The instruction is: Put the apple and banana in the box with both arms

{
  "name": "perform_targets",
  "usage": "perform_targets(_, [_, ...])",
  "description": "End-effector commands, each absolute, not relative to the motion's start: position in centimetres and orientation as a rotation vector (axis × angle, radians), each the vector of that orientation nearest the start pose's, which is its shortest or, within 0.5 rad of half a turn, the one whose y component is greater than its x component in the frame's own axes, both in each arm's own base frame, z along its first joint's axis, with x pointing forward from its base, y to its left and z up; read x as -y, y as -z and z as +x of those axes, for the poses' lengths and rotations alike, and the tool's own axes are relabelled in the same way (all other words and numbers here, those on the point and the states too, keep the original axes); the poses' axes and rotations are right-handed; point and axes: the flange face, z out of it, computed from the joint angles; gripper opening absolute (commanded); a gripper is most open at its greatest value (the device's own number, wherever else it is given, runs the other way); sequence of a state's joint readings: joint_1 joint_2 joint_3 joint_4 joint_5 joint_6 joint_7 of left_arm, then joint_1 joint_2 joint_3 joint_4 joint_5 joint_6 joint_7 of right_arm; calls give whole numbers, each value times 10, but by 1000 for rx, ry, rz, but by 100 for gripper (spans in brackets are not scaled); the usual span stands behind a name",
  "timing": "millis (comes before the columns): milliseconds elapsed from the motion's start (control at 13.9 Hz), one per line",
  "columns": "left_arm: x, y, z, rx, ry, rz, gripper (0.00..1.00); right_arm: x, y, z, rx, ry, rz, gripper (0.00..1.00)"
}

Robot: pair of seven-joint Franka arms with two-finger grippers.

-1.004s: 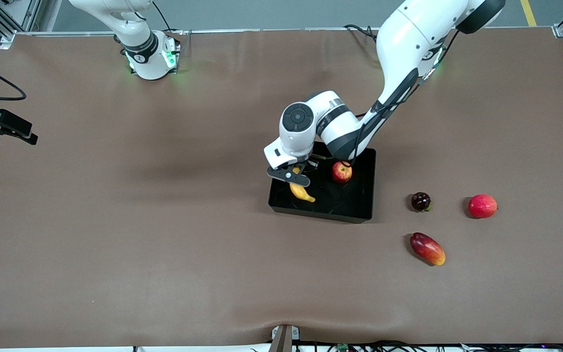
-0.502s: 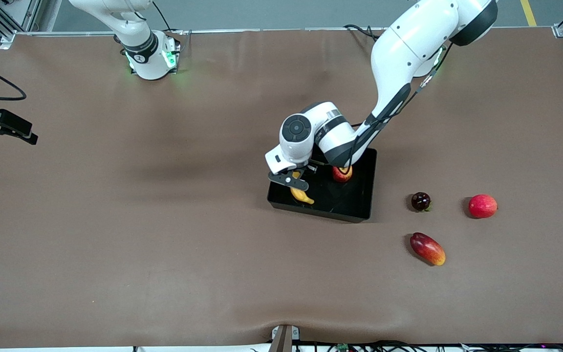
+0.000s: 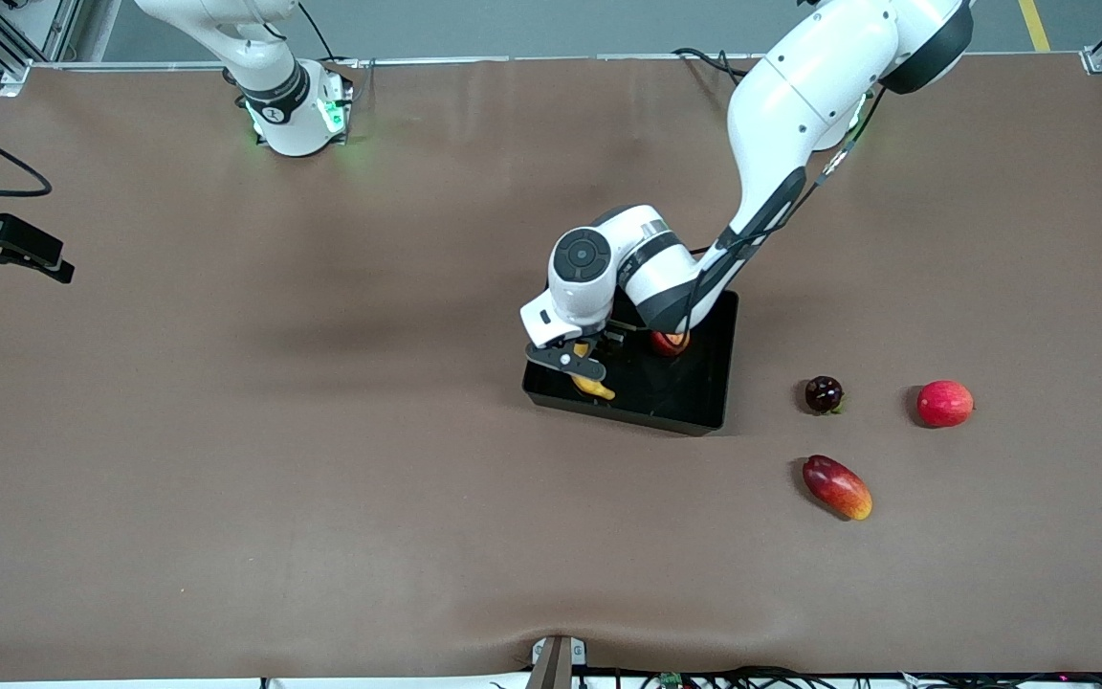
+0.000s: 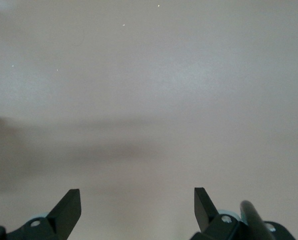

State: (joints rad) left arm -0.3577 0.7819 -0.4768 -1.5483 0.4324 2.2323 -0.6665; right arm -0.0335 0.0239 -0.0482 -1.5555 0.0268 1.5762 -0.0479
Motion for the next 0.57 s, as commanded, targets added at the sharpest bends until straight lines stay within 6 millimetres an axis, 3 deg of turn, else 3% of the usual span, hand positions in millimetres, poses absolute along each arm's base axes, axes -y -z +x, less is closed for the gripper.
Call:
perform_targets(0, [424,-316,556,-403,131,-3059,100,46,-622,561,-53,-8,-3130,100])
perform_targets(287, [331,-423,596,-122,180,-3115,100,45,-622,561,-50,-11,-3130,100])
perform_targets(502, [265,-482,603,-123,188,-3052,100,44,-622,561,-48,-11,-3130,100])
